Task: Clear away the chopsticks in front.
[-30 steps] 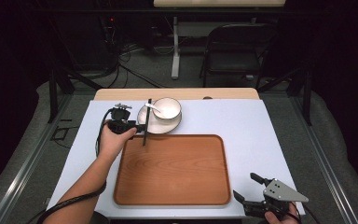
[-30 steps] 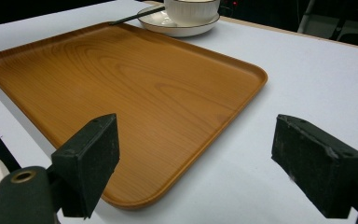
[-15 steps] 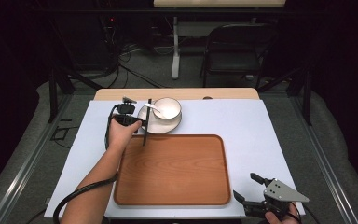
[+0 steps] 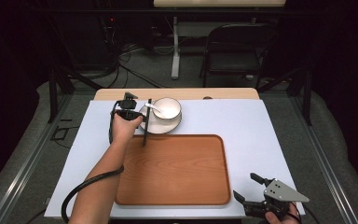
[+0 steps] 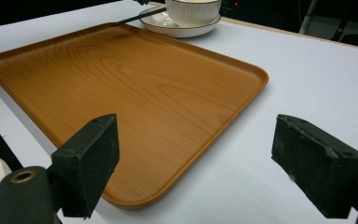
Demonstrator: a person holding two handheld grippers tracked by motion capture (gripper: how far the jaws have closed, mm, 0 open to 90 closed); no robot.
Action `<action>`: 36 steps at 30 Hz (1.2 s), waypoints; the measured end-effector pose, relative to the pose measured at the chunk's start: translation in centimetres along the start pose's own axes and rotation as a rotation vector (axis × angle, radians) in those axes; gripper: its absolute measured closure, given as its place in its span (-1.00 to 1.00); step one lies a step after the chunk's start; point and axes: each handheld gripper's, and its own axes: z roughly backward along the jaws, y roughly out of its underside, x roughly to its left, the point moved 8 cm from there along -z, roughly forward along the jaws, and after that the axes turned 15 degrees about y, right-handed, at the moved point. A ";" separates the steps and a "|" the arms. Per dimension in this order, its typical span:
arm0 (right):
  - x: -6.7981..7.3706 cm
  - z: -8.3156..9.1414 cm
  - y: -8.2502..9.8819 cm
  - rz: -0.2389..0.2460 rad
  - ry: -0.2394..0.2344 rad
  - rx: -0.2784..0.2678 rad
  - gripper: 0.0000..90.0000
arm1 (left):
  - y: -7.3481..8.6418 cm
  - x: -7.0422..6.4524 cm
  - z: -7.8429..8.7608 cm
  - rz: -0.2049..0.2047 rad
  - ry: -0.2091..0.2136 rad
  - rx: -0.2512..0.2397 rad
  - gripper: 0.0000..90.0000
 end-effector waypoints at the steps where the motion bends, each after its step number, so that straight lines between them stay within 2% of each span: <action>1: 0.0 0.0 0.0 0.000 0.000 0.000 -0.67 | -0.1 0.1 -0.1 0.011 0.000 -0.008 0.58; 3: 0.0 0.0 0.0 -0.002 0.000 -0.003 -0.67 | -0.3 0.4 -0.3 0.013 -0.016 -0.006 0.58; 7: 0.0 0.1 0.0 0.001 -0.001 -0.003 -0.67 | -0.5 0.7 -0.5 0.045 -0.006 0.001 0.57; 10: 0.0 0.1 0.0 0.001 -0.002 -0.002 -0.67 | -0.6 0.6 -0.5 0.102 0.013 0.004 0.57; 15: 0.0 0.1 0.0 -0.001 -0.002 -0.002 -0.67 | -0.7 0.8 -0.6 0.109 0.001 0.019 0.63; 28: 0.0 0.1 0.0 -0.003 -0.001 -0.004 -0.67 | -0.8 0.8 -1.4 0.125 0.020 0.036 0.63; 36: -0.1 0.1 0.0 -0.004 -0.001 -0.008 -0.67 | -0.8 0.9 -1.9 0.137 -0.009 0.066 0.71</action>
